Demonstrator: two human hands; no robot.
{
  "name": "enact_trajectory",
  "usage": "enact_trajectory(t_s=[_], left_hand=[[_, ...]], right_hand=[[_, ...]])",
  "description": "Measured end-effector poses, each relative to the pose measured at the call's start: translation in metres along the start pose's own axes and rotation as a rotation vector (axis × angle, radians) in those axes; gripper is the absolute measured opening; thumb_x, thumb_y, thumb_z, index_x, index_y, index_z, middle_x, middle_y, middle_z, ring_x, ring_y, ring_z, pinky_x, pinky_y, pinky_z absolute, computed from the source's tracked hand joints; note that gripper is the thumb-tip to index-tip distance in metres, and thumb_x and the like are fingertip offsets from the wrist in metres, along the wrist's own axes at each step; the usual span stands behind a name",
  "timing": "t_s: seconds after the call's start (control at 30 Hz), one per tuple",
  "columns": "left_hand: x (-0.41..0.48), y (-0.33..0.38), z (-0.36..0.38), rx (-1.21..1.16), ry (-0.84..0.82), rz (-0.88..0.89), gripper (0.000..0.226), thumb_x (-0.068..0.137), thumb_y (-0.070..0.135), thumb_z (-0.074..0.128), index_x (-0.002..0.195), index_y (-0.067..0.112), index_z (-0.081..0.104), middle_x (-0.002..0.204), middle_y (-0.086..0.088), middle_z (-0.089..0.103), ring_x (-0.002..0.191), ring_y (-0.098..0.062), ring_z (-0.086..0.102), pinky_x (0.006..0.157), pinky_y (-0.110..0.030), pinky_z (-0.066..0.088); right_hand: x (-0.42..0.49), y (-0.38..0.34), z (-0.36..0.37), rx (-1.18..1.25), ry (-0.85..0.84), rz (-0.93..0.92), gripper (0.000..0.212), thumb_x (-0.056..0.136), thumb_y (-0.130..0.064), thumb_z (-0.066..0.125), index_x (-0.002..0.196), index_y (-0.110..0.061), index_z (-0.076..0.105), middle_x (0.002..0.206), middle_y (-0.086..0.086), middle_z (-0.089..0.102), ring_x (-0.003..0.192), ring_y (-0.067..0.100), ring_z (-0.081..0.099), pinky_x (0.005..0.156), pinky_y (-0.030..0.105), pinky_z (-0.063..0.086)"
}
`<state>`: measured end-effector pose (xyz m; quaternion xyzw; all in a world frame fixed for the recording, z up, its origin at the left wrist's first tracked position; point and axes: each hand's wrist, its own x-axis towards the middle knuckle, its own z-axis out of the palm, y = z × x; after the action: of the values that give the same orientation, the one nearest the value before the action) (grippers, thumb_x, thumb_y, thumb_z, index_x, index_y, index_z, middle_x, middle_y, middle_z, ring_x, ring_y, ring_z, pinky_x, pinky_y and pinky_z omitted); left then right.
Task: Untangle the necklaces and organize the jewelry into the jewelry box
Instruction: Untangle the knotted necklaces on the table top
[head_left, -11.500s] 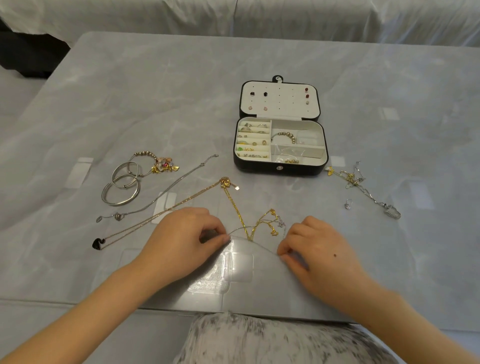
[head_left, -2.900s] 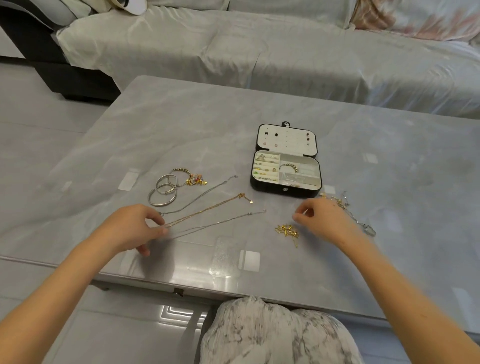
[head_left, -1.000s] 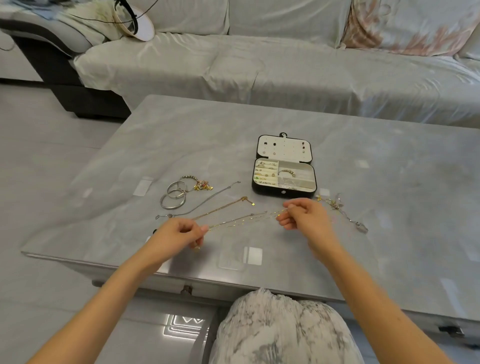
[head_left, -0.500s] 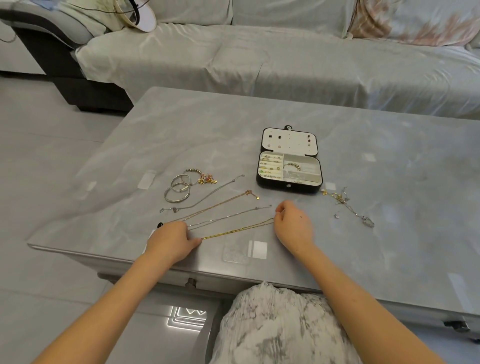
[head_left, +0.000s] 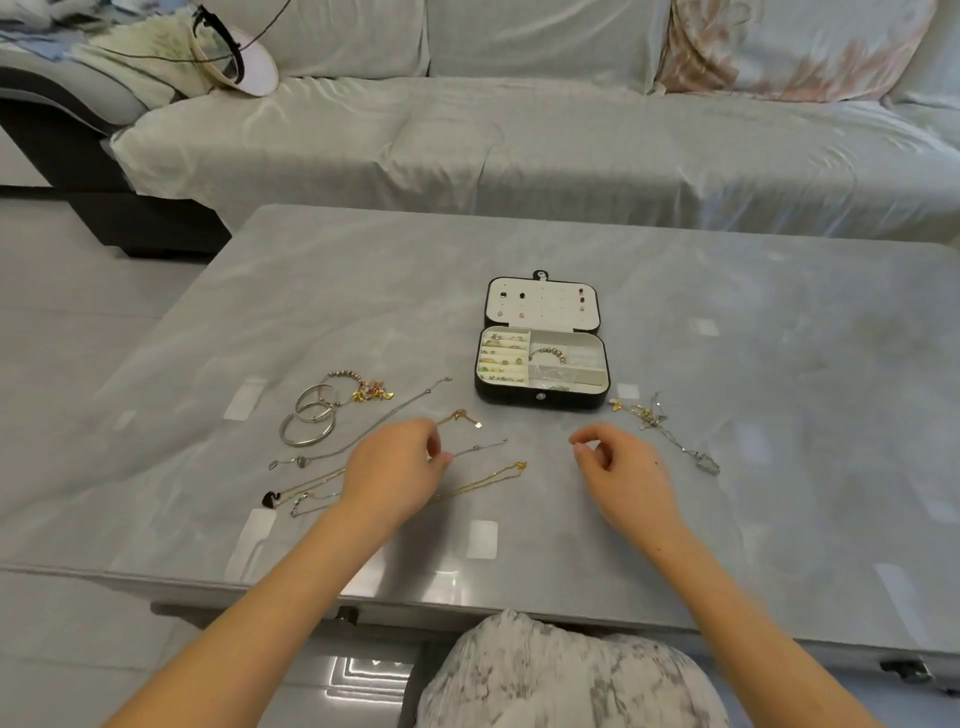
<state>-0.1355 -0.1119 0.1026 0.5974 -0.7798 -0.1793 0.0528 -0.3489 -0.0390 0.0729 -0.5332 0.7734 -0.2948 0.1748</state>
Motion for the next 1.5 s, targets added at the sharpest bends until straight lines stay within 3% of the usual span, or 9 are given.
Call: enact_trajectory(t_s=[0.2, 0.33, 0.53, 0.7, 1.0, 1.23, 1.33, 1.4, 1.5], left_hand=[[0.031, 0.070, 0.038, -0.085, 0.027, 0.171, 0.016, 0.093, 0.034, 0.051, 0.098, 0.022, 0.060, 0.091, 0.003, 0.064, 0.085, -0.016, 0.058, 0.069, -0.026, 0.043], [0.053, 0.106, 0.072, -0.098, 0.062, 0.357, 0.017, 0.094, 0.029, 0.048, 0.098, 0.018, 0.061, 0.097, 0.002, 0.059, 0.093, -0.018, 0.054, 0.073, -0.027, 0.038], [0.064, 0.148, 0.109, -0.117, 0.043, 0.499, 0.021, 0.092, 0.030, 0.052, 0.093, 0.012, 0.062, 0.094, -0.003, 0.056, 0.092, -0.022, 0.051, 0.073, -0.028, 0.034], [0.062, 0.165, 0.123, -0.174, 0.083, 0.464, 0.024, 0.090, 0.034, 0.055, 0.095, 0.011, 0.059, 0.094, -0.005, 0.055, 0.090, -0.023, 0.050, 0.075, -0.029, 0.036], [0.054, 0.158, 0.121, -0.165, 0.065, 0.480, 0.031, 0.085, 0.025, 0.063, 0.115, 0.016, 0.060, 0.103, -0.003, 0.054, 0.096, -0.022, 0.049, 0.080, -0.024, 0.033], [0.046, 0.117, 0.110, -0.091, 0.039, 0.623, 0.028, 0.085, 0.036, 0.048, 0.097, 0.018, 0.066, 0.087, 0.004, 0.054, 0.081, -0.017, 0.052, 0.066, -0.030, 0.045], [0.048, 0.108, 0.106, -0.073, 0.061, 0.680, 0.027, 0.086, 0.034, 0.045, 0.092, 0.020, 0.068, 0.084, 0.006, 0.055, 0.078, -0.016, 0.051, 0.064, -0.029, 0.045], [0.051, 0.110, 0.105, -0.076, 0.089, 0.669, 0.027, 0.086, 0.033, 0.045, 0.089, 0.020, 0.068, 0.083, 0.007, 0.056, 0.076, -0.015, 0.050, 0.060, -0.030, 0.045], [0.054, 0.117, 0.105, -0.145, 0.101, 0.629, 0.028, 0.088, 0.034, 0.044, 0.089, 0.018, 0.068, 0.083, 0.009, 0.056, 0.076, -0.013, 0.052, 0.063, -0.028, 0.045]], right_hand=[[0.011, 0.072, -0.036, -0.123, 0.167, 0.227, 0.015, 0.090, -0.022, 0.053, 0.100, -0.016, 0.063, 0.061, -0.014, 0.049, 0.071, 0.016, 0.052, 0.065, 0.029, 0.039], [0.018, 0.101, -0.043, -0.263, 0.203, 0.261, 0.024, 0.086, -0.032, 0.061, 0.103, -0.015, 0.062, 0.085, 0.001, 0.059, 0.089, 0.025, 0.054, 0.071, 0.032, 0.038], [0.020, 0.115, -0.047, -0.287, 0.182, 0.231, 0.020, 0.085, -0.038, 0.060, 0.087, -0.018, 0.058, 0.085, -0.005, 0.049, 0.084, 0.018, 0.049, 0.066, 0.026, 0.028], [0.015, 0.118, -0.046, -0.263, 0.175, 0.204, 0.022, 0.084, -0.038, 0.062, 0.083, -0.017, 0.056, 0.085, -0.003, 0.052, 0.082, 0.020, 0.048, 0.067, 0.030, 0.032], [0.001, 0.108, -0.057, -0.216, 0.029, 0.140, 0.023, 0.083, -0.041, 0.061, 0.081, -0.021, 0.052, 0.081, -0.007, 0.052, 0.080, 0.016, 0.050, 0.068, 0.028, 0.035], [-0.028, 0.097, -0.062, -0.200, -0.229, 0.049, 0.030, 0.076, -0.057, 0.059, 0.078, -0.031, 0.045, 0.078, -0.013, 0.045, 0.080, 0.007, 0.042, 0.066, 0.012, 0.030], [-0.030, 0.098, -0.066, -0.181, -0.335, 0.018, 0.048, 0.060, -0.079, 0.038, 0.075, -0.034, 0.048, 0.076, -0.015, 0.049, 0.079, 0.003, 0.045, 0.070, 0.015, 0.034], [-0.023, 0.102, -0.071, -0.110, -0.298, 0.040, 0.043, 0.066, -0.073, 0.042, 0.071, -0.033, 0.056, 0.073, -0.012, 0.056, 0.078, 0.003, 0.049, 0.067, 0.015, 0.037], [-0.004, 0.113, -0.076, -0.010, -0.182, 0.055, 0.013, 0.083, -0.035, 0.062, 0.071, -0.032, 0.061, 0.072, -0.011, 0.061, 0.079, 0.006, 0.051, 0.066, 0.015, 0.039]])
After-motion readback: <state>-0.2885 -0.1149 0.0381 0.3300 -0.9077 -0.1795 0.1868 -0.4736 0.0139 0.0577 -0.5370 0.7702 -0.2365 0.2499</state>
